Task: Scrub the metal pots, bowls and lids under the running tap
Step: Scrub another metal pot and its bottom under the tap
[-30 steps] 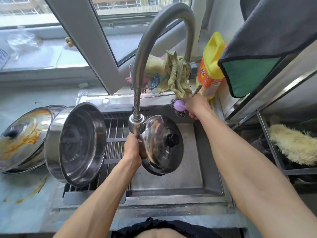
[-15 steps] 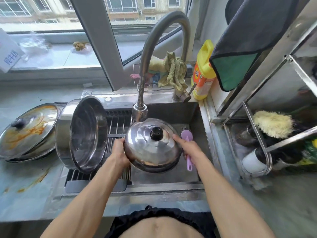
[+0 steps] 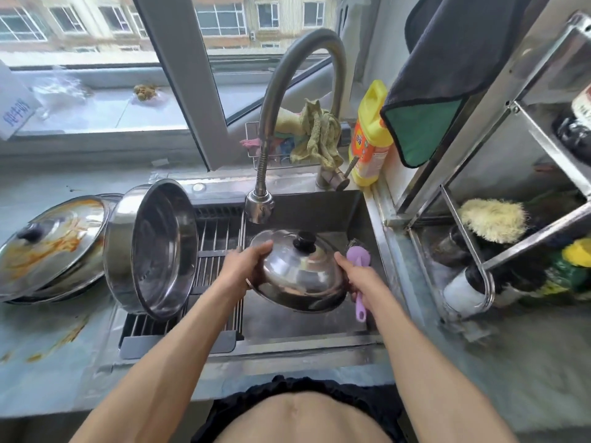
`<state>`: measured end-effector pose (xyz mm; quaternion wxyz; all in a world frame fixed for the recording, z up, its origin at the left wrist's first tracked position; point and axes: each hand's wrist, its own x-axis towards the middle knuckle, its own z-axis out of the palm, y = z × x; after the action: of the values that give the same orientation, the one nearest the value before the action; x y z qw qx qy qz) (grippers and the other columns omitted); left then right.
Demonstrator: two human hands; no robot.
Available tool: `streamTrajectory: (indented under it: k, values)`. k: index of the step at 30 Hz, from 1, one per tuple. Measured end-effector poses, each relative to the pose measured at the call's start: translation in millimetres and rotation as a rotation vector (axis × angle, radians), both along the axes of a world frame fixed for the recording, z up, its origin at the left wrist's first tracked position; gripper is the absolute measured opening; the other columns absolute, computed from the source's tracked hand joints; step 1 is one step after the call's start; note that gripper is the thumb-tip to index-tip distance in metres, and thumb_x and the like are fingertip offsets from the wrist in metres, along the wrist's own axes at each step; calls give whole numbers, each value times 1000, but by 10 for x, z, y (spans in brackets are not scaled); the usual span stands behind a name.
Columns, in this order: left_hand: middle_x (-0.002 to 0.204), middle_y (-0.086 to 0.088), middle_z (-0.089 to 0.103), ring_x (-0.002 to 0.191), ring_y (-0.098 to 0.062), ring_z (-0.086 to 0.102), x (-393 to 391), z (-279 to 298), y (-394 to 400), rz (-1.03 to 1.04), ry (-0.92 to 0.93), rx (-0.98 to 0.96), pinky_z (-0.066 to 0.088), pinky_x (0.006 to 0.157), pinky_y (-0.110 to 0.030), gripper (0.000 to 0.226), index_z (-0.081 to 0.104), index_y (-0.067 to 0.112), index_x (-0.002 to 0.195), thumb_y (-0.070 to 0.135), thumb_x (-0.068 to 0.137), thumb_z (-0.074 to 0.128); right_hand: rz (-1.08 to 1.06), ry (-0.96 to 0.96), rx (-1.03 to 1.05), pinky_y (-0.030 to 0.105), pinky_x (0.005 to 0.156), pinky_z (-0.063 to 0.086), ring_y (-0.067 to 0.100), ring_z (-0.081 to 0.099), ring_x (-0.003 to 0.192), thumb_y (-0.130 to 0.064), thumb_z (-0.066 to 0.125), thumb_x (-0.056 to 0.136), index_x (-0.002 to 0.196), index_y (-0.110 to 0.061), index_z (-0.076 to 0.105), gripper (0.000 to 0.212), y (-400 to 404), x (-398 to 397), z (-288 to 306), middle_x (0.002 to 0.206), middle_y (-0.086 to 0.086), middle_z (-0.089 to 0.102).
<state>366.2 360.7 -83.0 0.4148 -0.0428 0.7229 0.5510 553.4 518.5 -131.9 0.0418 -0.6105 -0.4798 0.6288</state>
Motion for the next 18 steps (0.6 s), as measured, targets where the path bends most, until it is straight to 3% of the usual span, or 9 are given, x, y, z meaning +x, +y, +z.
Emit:
streamTrajectory:
  k: [2, 5, 7, 9, 11, 14, 16, 18]
  values:
    - [94, -19, 77, 68, -26, 72, -10, -57, -50, 22, -14, 21, 59, 57, -32, 45, 73, -4, 105, 26, 76, 88, 69, -6, -27, 27, 56, 40, 20, 59, 68, -69, 75, 70, 117, -4, 60, 81, -14, 40, -17, 88, 10, 66]
    - [99, -22, 77, 85, -33, 72, -12, -64, -111, 29, -19, 69, 59, 92, -53, 47, 74, -4, 99, 25, 66, 91, 91, 11, -29, 25, 48, 33, 13, 44, 50, -68, 75, 70, 91, -13, 57, 62, -40, 90, -18, 63, 0, 51]
    - [99, -20, 77, 83, -31, 72, -5, -73, -135, 57, -26, 93, 57, 92, -54, 38, 72, -3, 101, 17, 73, 88, 90, 40, -35, 23, 45, 30, 12, 36, 45, -65, 75, 72, 90, -11, 59, 59, -61, 114, -63, 60, -1, 45]
    - [97, -18, 77, 79, -28, 73, 2, -60, -156, 70, -1, 119, 62, 80, -49, 42, 69, -2, 111, 12, 75, 86, 96, 90, -47, 20, 42, 29, 12, 32, 42, -63, 75, 74, 95, -7, 63, 61, -112, 112, -123, 65, 4, 50]
    - [88, -15, 77, 72, -26, 73, 23, -53, -144, 96, 27, 138, 60, 66, -39, 41, 66, 1, 110, 8, 74, 85, 75, 78, -43, 19, 42, 31, 12, 34, 43, -65, 74, 74, 104, -5, 64, 68, -140, 98, -184, 78, 11, 59]
    - [81, -12, 73, 66, -27, 70, 62, -31, -117, 165, -8, 141, 60, 59, -40, 41, 61, 5, 106, 8, 73, 86, 71, -1, -43, 22, 45, 35, 14, 38, 43, -68, 68, 77, 105, -3, 63, 71, -176, 68, -182, 81, 15, 64]
    - [91, -16, 75, 77, -32, 74, 76, -27, -115, 170, -26, 161, 63, 66, -51, 46, 61, 5, 109, 9, 71, 87, 37, 0, -56, 23, 45, 35, 14, 37, 41, -67, 68, 78, 100, -2, 64, 68, -173, 60, -166, 78, 13, 65]
    - [105, -19, 76, 93, -38, 75, 56, -39, -149, 149, -75, 210, 59, 82, -62, 54, 63, 5, 117, 11, 69, 87, -46, 85, -130, 20, 39, 31, 11, 33, 39, -60, 72, 80, 83, -8, 63, 52, -152, 72, -124, 61, 5, 62]
